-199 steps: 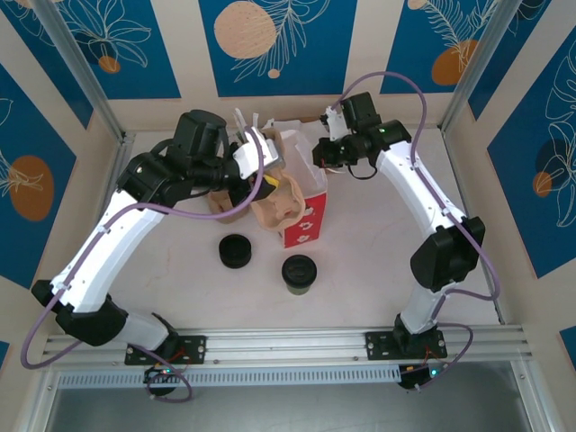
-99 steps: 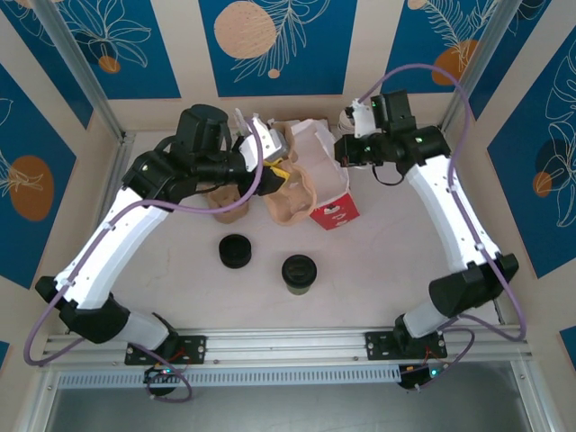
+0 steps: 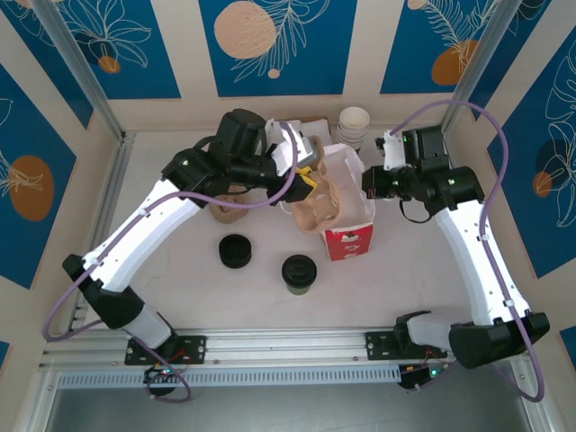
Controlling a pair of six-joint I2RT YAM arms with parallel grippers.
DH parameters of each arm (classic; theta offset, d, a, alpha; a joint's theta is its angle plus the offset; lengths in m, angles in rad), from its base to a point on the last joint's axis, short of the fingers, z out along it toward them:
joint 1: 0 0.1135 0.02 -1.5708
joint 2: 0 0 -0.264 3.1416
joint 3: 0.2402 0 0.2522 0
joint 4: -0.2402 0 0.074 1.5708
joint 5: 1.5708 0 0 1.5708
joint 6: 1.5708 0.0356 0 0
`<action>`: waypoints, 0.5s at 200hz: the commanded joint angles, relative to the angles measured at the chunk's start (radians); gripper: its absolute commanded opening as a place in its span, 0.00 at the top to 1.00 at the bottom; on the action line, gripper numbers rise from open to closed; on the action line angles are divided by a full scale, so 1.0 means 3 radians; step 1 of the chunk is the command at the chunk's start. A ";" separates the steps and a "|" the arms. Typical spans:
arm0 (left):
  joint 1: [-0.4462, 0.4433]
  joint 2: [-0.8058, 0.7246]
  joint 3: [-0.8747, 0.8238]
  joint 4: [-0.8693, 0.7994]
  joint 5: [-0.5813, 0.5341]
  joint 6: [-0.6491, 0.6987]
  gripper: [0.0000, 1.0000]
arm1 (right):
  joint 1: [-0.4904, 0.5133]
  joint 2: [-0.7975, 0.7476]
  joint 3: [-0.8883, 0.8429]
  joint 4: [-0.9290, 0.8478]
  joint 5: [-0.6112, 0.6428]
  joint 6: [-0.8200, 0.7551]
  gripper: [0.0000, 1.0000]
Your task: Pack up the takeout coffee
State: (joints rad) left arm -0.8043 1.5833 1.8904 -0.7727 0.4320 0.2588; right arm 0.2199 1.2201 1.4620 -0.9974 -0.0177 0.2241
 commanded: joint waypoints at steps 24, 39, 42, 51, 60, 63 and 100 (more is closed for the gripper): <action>-0.0148 0.0190 0.0174 0.0109 0.0186 -0.0116 0.66 | -0.0126 -0.0212 -0.0338 0.0015 -0.0079 0.0037 1.00; -0.0167 0.0258 0.0241 0.0087 0.0222 -0.0143 0.66 | -0.0144 -0.0236 -0.0360 0.0056 -0.0144 0.0046 1.00; -0.0167 0.0279 0.0259 0.0083 0.0242 -0.0159 0.66 | -0.0145 -0.0233 -0.0361 0.0061 -0.0152 0.0052 1.00; -0.0171 0.0347 0.0338 0.0029 0.0315 -0.0187 0.65 | -0.0145 -0.0219 -0.0336 0.0053 -0.0178 0.0051 1.00; -0.0172 0.0432 0.0442 -0.0055 0.0367 -0.0216 0.66 | -0.0148 -0.0203 -0.0318 0.0040 -0.0199 0.0060 1.00; -0.0173 0.0457 0.0475 -0.0085 0.0378 -0.0232 0.66 | -0.0146 -0.0199 -0.0310 0.0035 -0.0204 0.0065 1.00; -0.0177 0.0647 0.0699 -0.0318 0.0454 -0.0270 0.66 | -0.0150 -0.0216 -0.0225 0.0037 -0.0270 0.0117 1.00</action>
State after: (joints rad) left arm -0.8474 1.7527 2.0525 -0.8082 0.5117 0.2024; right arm 0.1787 1.1675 1.3602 -0.9882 -0.0551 0.2390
